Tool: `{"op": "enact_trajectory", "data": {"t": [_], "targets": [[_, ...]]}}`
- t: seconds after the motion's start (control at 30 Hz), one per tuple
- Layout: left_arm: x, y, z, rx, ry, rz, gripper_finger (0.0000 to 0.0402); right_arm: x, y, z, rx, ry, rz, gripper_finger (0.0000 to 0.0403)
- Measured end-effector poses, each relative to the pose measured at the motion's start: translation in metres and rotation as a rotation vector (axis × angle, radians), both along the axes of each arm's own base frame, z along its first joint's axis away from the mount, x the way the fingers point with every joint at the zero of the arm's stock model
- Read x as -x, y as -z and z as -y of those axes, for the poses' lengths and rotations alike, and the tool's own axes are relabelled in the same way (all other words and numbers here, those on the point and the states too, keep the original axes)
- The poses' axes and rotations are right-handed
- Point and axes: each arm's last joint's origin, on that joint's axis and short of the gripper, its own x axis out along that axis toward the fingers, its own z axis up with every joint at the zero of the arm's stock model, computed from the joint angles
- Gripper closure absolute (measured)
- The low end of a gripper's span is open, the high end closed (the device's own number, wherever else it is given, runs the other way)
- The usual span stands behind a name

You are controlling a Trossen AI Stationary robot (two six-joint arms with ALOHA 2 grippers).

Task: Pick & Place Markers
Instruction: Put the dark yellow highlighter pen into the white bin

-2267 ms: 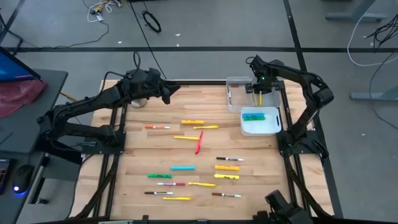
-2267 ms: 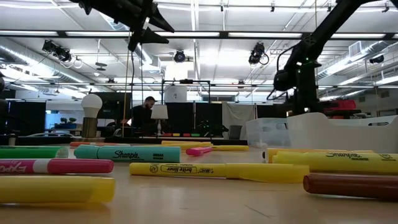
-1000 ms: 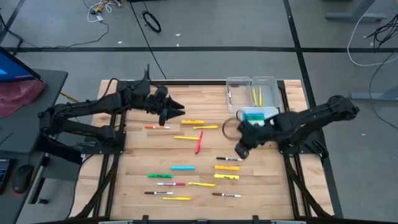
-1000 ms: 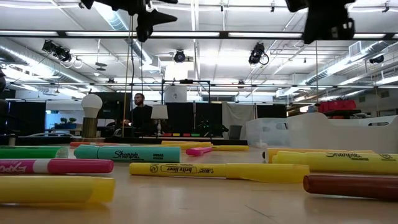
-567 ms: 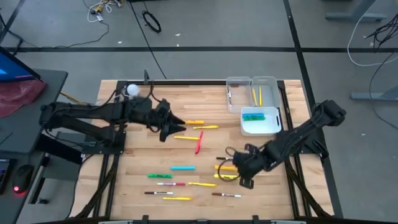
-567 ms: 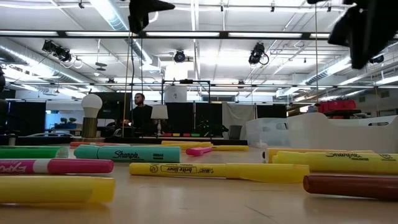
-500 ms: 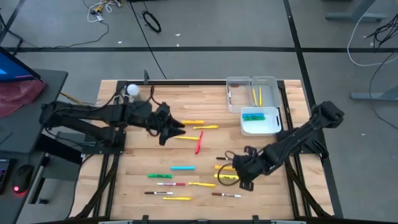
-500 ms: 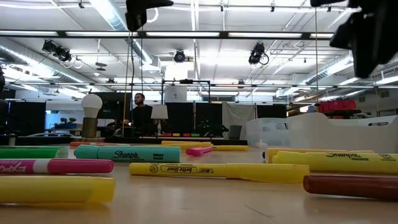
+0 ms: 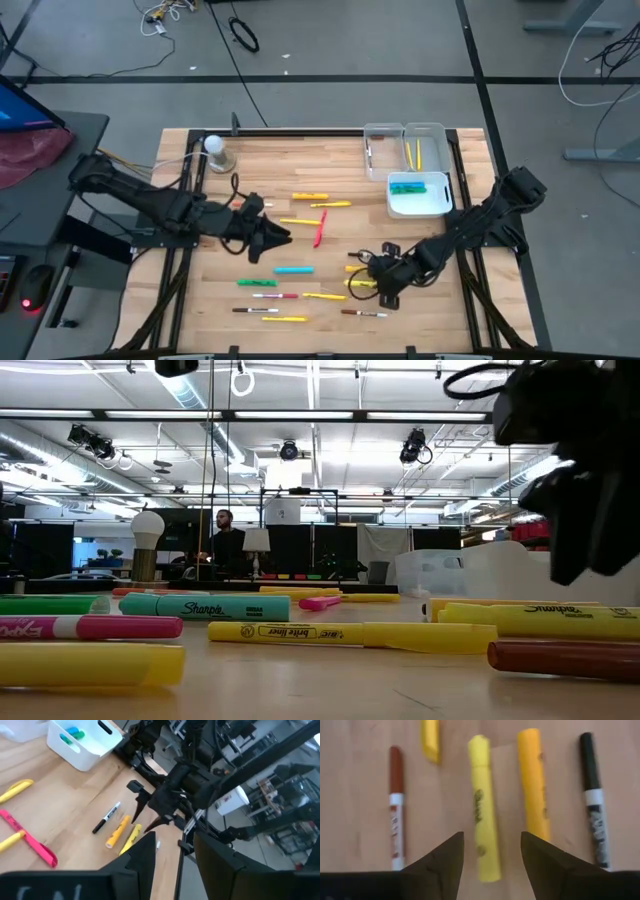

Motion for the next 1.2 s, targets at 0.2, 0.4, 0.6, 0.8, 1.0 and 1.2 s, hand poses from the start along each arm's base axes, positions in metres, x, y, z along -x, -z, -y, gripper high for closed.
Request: {"op": "enact_trajectory", "data": {"t": [0.2, 0.4, 0.6, 0.8, 1.0, 1.2], "targets": [[0.006, -0.001, 0.011, -0.007, -0.054, 0.017, 0.0277, -0.007, -0.001, 0.007, 0.005, 0.009, 0.026, 0.0234], [0.006, -0.001, 0.013, -0.009, -0.058, 0.020, 0.0280, -0.012, 0.004, 0.016, 0.074, -0.052, 0.019, 0.0248], [0.006, -0.001, 0.013, -0.009, -0.056, 0.021, 0.0280, -0.019, 0.015, 0.024, 0.100, -0.074, -0.011, 0.0259], [0.006, -0.001, 0.013, -0.017, -0.053, 0.021, 0.0280, -0.022, 0.027, 0.023, 0.085, -0.134, -0.055, 0.0284], [0.006, -0.001, 0.013, -0.019, -0.057, 0.022, 0.0280, -0.024, 0.034, 0.022, 0.085, -0.132, -0.072, 0.0332], [0.006, -0.001, 0.011, -0.032, -0.112, 0.029, 0.0280, -0.021, 0.021, 0.023, 0.039, -0.121, -0.042, 0.0357]]}}
